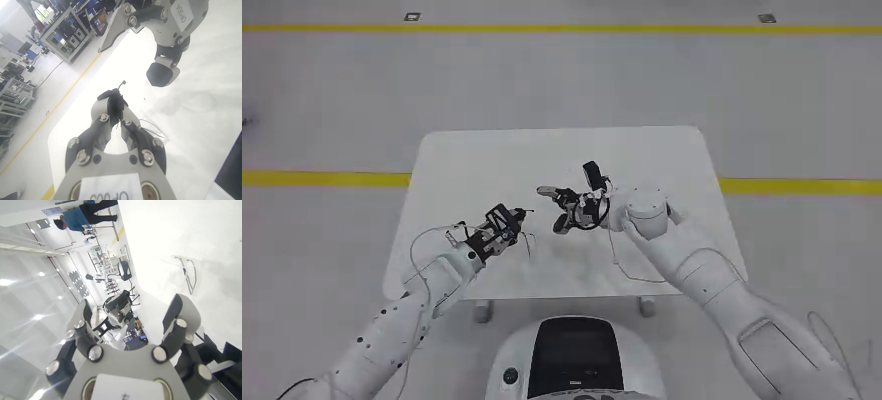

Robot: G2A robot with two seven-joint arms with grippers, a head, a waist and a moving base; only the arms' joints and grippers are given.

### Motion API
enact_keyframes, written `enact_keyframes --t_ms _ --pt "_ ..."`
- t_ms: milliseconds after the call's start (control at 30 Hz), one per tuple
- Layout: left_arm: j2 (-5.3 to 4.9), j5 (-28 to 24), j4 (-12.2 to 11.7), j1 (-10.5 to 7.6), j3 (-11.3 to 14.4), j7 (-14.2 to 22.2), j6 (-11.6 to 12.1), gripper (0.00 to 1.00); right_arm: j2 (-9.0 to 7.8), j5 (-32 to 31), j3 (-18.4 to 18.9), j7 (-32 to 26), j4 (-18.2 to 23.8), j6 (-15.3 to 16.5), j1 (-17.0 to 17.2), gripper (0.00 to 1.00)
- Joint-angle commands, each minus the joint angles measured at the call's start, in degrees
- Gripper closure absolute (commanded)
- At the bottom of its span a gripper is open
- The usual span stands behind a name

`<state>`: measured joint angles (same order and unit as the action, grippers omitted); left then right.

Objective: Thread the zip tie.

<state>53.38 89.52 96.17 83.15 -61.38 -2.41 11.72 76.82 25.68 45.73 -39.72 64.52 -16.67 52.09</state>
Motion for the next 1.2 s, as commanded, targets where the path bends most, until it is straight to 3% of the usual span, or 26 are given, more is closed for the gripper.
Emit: enact_keyframes --t_ms 0,333,367,400,533,667,933,1000,1167 --pt "0.0 0.0 0.0 -0.01 0.0 -0.1 0.0 1.0 0.01 0.0 0.0 -0.1 -0.1 0.0 -0.1 0.0" --pt "0.0 0.0 0.0 -0.01 0.0 -0.1 0.0 1.0 -0.15 0.0 1.2 -0.2 1.9 1.5 1.5 0.0" --pt "0.0 0.0 0.0 -0.01 0.0 -0.1 0.0 1.0 -0.12 0.1 1.2 -0.3 2.0 1.5 1.5 0.11" --pt "0.0 0.0 0.0 -0.01 0.0 -0.1 0.0 1.0 -0.09 0.2 1.3 -0.4 2.1 1.7 1.6 0.53" --pt "0.0 0.0 0.0 -0.01 0.0 -0.1 0.0 1.0 0.12 0.6 1.3 -1.4 2.1 2.9 1.7 0.68" --pt "0.0 0.0 0.0 -0.01 0.0 -0.1 0.0 1.0 0.39 1.7 1.3 -2.6 1.0 3.9 1.7 0.65" --pt "0.0 0.0 0.0 -0.01 0.0 -0.1 0.0 1.0 0.8 1.7 1.2 -2.9 -0.6 4.8 1.6 0.73" --pt "0.0 0.0 0.0 -0.01 0.0 -0.1 0.0 1.0 0.92 1.8 1.3 -2.8 -1.0 4.9 1.6 0.69" --pt "0.0 0.0 0.0 -0.01 0.0 -0.1 0.0 1.0 1.3 2.9 1.4 -2.7 -1.6 6.0 1.8 0.72"
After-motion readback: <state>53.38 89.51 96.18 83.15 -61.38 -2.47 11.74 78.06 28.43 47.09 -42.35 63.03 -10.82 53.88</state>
